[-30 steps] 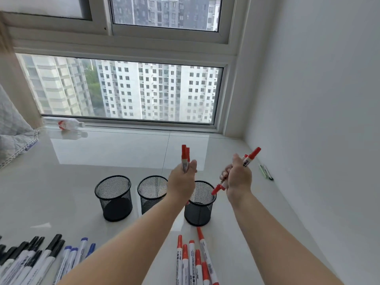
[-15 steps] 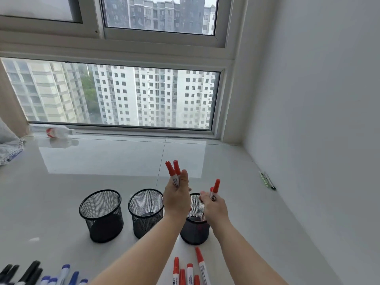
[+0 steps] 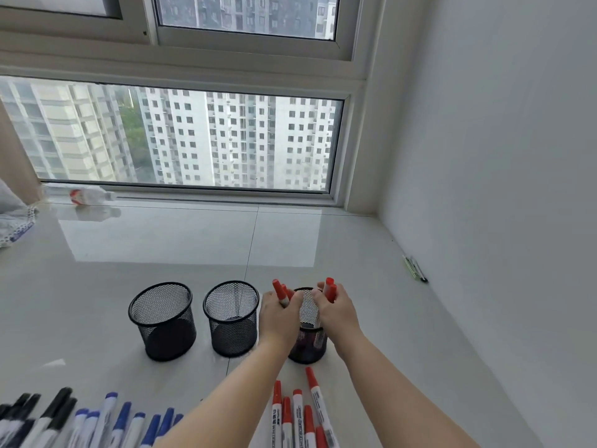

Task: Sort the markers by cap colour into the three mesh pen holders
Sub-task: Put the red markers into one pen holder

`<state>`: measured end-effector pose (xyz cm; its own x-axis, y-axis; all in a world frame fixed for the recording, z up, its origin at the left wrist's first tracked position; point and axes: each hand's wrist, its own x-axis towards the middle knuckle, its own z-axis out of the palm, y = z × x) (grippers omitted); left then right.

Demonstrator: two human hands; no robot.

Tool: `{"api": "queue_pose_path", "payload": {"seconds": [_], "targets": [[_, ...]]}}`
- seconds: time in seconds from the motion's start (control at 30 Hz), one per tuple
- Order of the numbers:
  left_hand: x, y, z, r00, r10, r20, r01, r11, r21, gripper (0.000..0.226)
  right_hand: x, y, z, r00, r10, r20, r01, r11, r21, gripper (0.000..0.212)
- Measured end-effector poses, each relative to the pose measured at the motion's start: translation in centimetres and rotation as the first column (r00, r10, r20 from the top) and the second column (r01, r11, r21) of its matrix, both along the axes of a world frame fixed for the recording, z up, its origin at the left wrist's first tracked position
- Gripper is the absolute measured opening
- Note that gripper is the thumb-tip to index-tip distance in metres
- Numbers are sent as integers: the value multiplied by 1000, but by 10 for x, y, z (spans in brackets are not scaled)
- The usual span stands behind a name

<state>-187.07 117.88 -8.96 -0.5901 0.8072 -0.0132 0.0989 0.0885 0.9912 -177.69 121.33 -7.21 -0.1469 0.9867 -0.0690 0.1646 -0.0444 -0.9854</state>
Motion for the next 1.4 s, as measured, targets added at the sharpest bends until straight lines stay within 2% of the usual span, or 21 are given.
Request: {"api": "queue_pose_path", "payload": {"seconds": [0.03, 0.13, 0.23, 0.37, 0.53, 0.7, 0.87, 1.0, 1.17, 1.3, 1.4], "targets": [[-1, -3, 2, 999, -30, -17, 30, 1000, -4, 14, 2, -4, 1, 1000, -24, 5, 24, 999, 36, 23], [-2, -24, 7, 993, -113, -22, 114, 993, 14, 43, 14, -26, 0, 986, -151, 63, 141, 979, 144, 39], [2, -58, 2, 985, -106, -137, 103, 994, -29, 58, 33, -63, -10, 965, -233, 124, 203, 955, 215, 29], [8, -101, -17, 944, -156, -290, 109, 979, -171, 56, 56, -116, -32, 942, -166, 290, 94, 964, 248, 10], [19, -131, -36, 838, -260, -481, 43, 908, -416, 57, 67, -165, -50, 847, -59, 528, -69, 973, 220, 6], [33, -142, -45, 742, -327, -586, -29, 857, -515, 71, 71, -191, -55, 777, 2, 630, -190, 954, 231, 10], [37, -150, -51, 715, -334, -613, -28, 863, -504, 69, 72, -197, -57, 717, -24, 696, -223, 939, 263, 22], [33, -156, -53, 701, -337, -629, -50, 856, -514, 71, 74, -193, -60, 711, -65, 700, -191, 941, 281, 15], [31, -156, -51, 712, -340, -614, -66, 838, -542, 77, 72, -185, -64, 674, -131, 727, -173, 929, 328, 17], [33, -155, -50, 721, -318, -615, -92, 836, -541, 77, 64, -172, -64, 611, -196, 767, -136, 929, 345, 40], [35, -154, -50, 735, -299, -608, -105, 836, -539, 77, 54, -163, -65, 542, -171, 823, -113, 955, 273, 62]]}}
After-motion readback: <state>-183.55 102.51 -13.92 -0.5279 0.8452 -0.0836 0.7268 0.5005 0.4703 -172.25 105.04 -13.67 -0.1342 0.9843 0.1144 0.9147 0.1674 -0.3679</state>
